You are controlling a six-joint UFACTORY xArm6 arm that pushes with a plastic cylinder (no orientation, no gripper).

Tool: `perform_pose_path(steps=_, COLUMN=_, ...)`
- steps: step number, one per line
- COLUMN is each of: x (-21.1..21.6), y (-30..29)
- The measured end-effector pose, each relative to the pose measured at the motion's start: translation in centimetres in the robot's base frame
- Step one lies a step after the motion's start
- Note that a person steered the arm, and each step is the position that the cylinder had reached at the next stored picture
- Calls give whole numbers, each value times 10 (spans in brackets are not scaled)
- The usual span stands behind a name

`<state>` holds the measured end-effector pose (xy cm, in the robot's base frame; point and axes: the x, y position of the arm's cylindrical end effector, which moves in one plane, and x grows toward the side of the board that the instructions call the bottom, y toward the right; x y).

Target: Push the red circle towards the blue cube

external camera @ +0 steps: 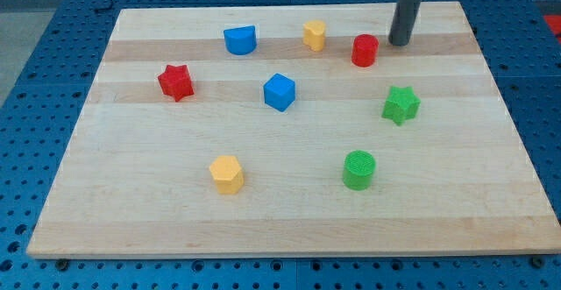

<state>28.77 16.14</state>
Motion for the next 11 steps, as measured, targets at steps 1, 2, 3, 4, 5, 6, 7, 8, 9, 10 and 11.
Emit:
perform_pose_path(steps=1, x=10, y=-13)
perform_pose_path(steps=2, x=17, y=-23)
perform_pose_path(steps=3, x=19, y=-47)
perform_pose_path(steps=4, x=27, y=-67)
perform_pose_path(steps=5, x=40, y=-84)
perform_pose_path(steps=6, x=43, y=-93)
perform_pose_path(steps=7, x=51, y=-92)
perform_pose_path(steps=8, x=55, y=-91)
perform_pose_path(steps=9, x=63, y=-91)
perform_pose_path(steps=10, x=78, y=-102)
perform_pose_path(steps=11, x=85, y=-117)
